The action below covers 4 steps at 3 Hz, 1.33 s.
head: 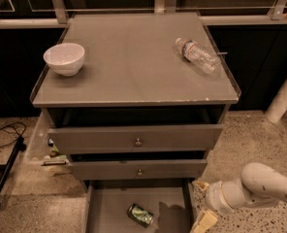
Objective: Pick green can from bottom drawer and place on counter
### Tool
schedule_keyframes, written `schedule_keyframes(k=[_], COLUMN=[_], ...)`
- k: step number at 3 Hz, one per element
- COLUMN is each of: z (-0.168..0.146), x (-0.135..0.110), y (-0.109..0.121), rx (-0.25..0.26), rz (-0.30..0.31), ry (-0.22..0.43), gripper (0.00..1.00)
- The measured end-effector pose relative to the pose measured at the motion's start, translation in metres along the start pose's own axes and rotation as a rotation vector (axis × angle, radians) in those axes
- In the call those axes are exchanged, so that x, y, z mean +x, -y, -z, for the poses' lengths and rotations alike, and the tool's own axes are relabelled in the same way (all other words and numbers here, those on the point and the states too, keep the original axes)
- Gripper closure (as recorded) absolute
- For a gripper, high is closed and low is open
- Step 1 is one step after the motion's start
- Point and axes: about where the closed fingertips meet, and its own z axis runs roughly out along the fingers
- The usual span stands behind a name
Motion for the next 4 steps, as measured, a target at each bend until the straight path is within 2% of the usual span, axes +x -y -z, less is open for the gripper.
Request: schedule_keyframes(k=[1, 2, 3, 4], z=[-0.073, -0.074, -0.089, -0.116], x=[0.036, 0.035, 0.032, 0.025], y=[0.005, 0.005, 0.001, 0.011], rx=[-0.034, -0.035, -0.051, -0.028], rz=[-0.024, -0.024, -0.005, 0.017], ry=[0.084, 0.084, 0.097, 0.139], gripper=[0.0, 0.0, 0.0, 0.0])
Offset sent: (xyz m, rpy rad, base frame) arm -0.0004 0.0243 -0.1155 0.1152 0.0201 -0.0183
